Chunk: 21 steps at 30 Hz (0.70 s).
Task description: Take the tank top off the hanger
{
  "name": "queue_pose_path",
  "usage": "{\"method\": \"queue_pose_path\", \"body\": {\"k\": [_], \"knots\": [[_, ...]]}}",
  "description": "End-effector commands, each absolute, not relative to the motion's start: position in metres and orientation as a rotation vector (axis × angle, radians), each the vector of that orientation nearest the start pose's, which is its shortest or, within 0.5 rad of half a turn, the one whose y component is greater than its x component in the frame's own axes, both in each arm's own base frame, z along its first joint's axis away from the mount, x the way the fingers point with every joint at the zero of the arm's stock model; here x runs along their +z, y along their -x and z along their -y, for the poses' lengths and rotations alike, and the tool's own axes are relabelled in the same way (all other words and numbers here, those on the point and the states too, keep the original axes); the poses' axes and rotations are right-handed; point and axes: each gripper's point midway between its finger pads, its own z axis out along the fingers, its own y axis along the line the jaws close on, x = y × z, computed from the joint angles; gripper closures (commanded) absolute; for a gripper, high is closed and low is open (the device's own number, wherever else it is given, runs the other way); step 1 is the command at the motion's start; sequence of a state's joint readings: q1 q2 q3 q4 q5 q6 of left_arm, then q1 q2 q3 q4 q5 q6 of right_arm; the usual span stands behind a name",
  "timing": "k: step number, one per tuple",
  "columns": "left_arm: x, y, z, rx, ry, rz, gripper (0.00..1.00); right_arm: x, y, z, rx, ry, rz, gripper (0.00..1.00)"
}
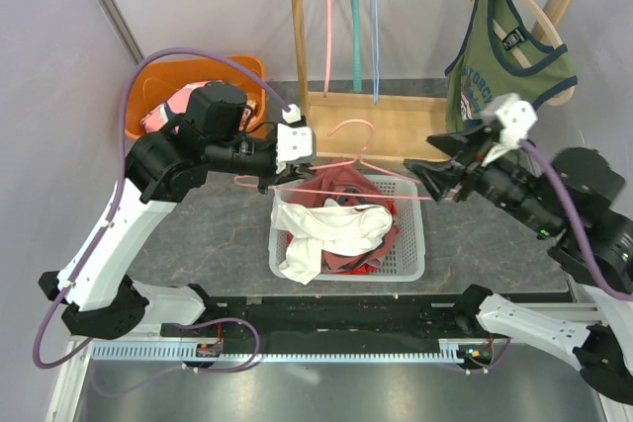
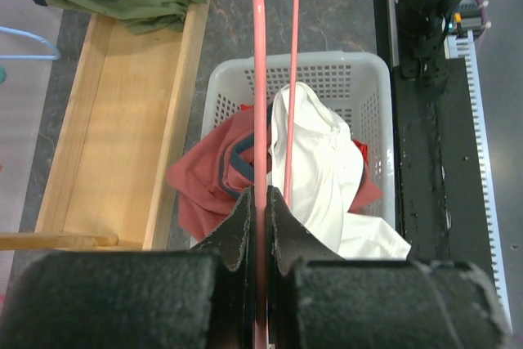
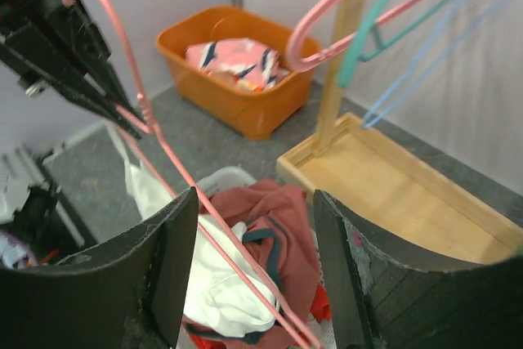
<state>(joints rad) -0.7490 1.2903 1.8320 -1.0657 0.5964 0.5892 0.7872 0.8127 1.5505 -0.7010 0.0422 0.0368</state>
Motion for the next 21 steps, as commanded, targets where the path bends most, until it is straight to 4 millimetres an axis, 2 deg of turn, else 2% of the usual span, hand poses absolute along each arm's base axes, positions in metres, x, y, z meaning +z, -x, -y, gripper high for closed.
{"method": "queue_pose_path", "body": {"k": [1, 2, 5, 8, 14, 21], "knots": [[0.405, -0.168, 0.265, -0.646, -1.61, -1.3, 0.98, 0.488, -0.144, -0.189, 0.714, 0.806, -1.354, 0.34], [0.403, -0.167, 0.265, -0.648, -1.617, -1.302, 0.98, 0.478, -0.142, -0.198, 0.736, 0.864, -1.384, 0.33], [0.401, -0.164, 0.266, -0.65, -1.632, -1.289, 0.98, 0.463, -0.142, -0.207, 0.743, 0.943, -1.427, 0.32], [0.403, -0.163, 0.267, -0.65, -1.635, -1.282, 0.98, 0.448, -0.154, -0.213, 0.705, 0.982, -1.483, 0.32], [0.404, -0.159, 0.266, -0.654, -1.647, -1.271, 0.98, 0.44, -0.152, -0.221, 0.723, 1.037, -1.468, 0.31], [0.407, -0.155, 0.264, -0.663, -1.649, -1.259, 0.98, 0.421, -0.151, -0.231, 0.762, 1.095, -1.502, 0.33]]}}
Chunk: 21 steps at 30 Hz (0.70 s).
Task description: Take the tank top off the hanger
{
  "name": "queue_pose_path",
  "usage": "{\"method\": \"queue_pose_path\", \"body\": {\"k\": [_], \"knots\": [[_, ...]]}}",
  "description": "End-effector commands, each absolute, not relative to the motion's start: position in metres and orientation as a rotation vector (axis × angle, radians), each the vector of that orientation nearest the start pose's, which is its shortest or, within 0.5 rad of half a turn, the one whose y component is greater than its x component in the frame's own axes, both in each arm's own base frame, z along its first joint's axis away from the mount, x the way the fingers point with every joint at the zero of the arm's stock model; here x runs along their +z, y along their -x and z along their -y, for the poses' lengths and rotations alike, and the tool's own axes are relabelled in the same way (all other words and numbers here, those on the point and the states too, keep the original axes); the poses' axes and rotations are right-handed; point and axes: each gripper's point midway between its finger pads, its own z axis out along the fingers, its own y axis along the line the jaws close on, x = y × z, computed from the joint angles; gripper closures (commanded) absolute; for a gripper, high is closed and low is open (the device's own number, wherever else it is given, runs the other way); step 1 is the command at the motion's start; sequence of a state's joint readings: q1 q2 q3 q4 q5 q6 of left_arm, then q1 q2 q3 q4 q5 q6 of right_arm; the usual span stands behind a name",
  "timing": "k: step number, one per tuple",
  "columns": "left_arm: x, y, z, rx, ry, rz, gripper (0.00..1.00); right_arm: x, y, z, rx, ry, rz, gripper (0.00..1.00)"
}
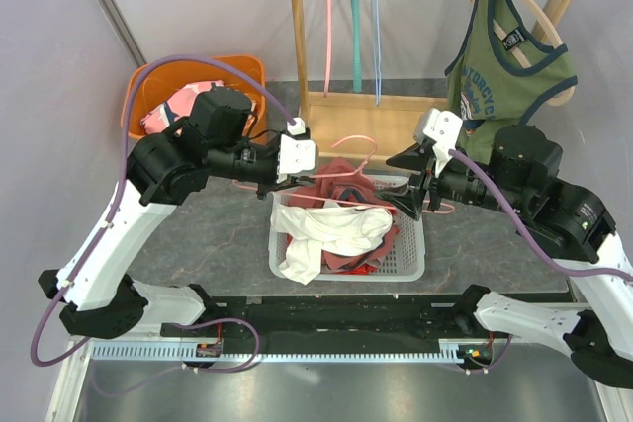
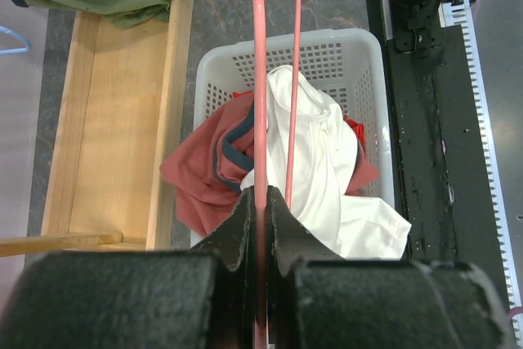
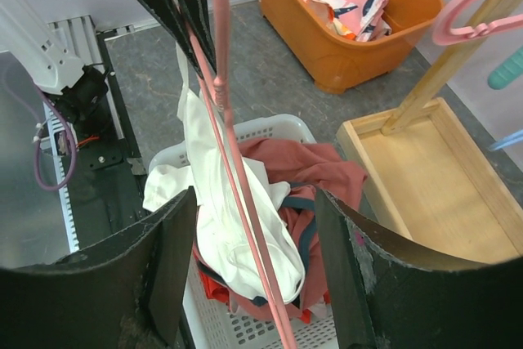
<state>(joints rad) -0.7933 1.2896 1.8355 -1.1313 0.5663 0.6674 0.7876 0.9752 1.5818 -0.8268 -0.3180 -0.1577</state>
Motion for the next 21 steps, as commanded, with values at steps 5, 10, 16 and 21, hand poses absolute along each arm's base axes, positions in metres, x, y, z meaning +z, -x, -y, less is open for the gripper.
{"method": "queue_pose_path", "body": {"k": [5, 10, 16, 21], "knots": [[0.412, -0.154, 0.265, -0.671, -1.643, -1.248, 0.98, 0.408, -0.153, -0.239, 0.788, 1.112, -1.537, 0.36], [0.412, -0.152, 0.265, -0.678, -1.646, -1.244, 0.98, 0.4, -0.159, -0.243, 0.785, 1.103, -1.557, 0.58], [0.409, -0.151, 0.264, -0.679, -1.652, -1.245, 0.98, 0.414, -0.152, -0.24, 0.804, 1.085, -1.521, 1.0], [0.408, -0.15, 0.263, -0.675, -1.657, -1.24, 0.98, 0.427, -0.141, -0.232, 0.833, 1.058, -1.476, 1.0]]}}
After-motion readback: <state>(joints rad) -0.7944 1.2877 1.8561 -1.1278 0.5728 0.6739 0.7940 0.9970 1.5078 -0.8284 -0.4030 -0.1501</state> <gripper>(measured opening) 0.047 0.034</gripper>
